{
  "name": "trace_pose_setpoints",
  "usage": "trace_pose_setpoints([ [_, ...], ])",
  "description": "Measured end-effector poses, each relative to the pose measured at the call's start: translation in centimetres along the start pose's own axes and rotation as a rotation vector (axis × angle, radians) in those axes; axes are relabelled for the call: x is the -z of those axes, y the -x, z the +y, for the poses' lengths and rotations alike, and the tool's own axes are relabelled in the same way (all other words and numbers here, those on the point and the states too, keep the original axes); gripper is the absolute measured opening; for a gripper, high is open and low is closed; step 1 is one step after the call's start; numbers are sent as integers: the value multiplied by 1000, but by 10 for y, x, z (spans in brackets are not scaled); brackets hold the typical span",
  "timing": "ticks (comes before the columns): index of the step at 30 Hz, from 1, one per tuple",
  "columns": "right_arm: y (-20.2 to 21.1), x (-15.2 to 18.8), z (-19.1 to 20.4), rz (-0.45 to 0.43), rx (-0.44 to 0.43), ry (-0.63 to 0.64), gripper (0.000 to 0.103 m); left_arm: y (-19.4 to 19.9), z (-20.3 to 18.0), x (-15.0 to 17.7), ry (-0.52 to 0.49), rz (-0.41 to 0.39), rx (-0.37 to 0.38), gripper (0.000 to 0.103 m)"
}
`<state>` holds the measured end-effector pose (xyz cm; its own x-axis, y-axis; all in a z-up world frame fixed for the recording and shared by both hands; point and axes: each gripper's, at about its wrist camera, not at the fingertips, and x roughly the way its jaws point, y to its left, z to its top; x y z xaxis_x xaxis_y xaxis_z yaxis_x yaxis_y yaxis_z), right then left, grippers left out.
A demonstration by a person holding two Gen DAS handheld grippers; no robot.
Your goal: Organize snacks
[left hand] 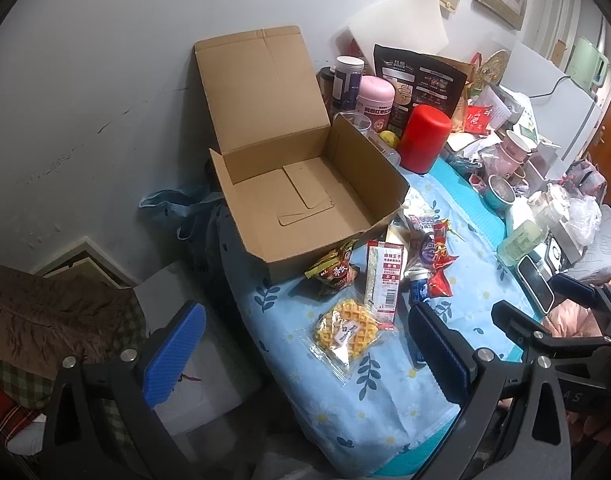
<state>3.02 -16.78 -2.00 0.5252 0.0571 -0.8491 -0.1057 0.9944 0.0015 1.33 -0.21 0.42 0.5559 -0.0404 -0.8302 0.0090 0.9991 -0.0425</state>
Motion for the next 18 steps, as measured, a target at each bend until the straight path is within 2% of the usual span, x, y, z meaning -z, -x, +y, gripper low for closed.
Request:
trace_pose_setpoints([
  [18, 8, 8, -1, -14, 7, -7, 103, 11, 0, 0, -4, -15, 14, 103],
])
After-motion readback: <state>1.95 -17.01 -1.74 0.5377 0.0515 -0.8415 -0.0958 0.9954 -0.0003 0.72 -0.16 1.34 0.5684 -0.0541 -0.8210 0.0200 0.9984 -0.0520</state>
